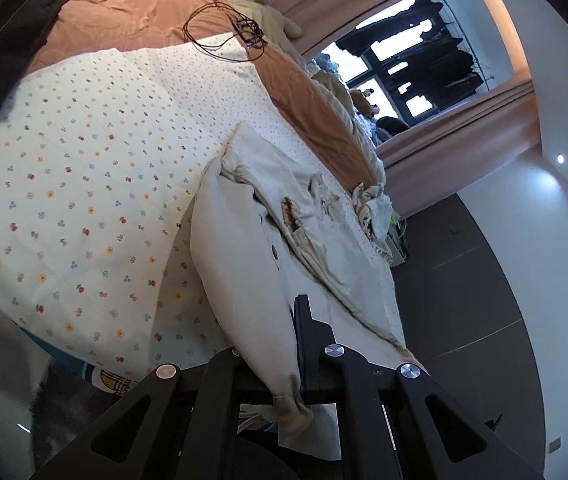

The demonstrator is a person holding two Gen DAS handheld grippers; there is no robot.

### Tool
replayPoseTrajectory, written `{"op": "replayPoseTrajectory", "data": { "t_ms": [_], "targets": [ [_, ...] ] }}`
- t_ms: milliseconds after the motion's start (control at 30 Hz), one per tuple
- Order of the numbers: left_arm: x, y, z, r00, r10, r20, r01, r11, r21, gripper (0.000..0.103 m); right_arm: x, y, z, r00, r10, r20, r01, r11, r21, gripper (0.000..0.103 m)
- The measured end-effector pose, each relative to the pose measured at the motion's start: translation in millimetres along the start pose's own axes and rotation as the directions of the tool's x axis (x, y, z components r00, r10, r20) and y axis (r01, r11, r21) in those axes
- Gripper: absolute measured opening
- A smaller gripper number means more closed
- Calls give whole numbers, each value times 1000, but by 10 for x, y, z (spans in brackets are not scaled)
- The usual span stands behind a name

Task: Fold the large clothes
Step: 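Lift the hem with both grippers and fold it over the jacket body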

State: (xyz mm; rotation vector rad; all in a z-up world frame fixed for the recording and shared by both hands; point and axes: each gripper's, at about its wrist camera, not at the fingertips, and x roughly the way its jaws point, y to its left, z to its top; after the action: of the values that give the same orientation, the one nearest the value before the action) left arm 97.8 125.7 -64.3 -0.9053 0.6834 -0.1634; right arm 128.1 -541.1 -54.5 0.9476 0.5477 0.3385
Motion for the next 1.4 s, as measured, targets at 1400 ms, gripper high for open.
{"op": "replayPoseTrajectory", "data": {
  "t_ms": [1400],
  "targets": [
    [245, -1293, 1269, 992, -2, 128, -14, 992, 123, 7, 631, 934, 1218, 983, 156, 95, -147, 985, -89, 12]
  ]
}}
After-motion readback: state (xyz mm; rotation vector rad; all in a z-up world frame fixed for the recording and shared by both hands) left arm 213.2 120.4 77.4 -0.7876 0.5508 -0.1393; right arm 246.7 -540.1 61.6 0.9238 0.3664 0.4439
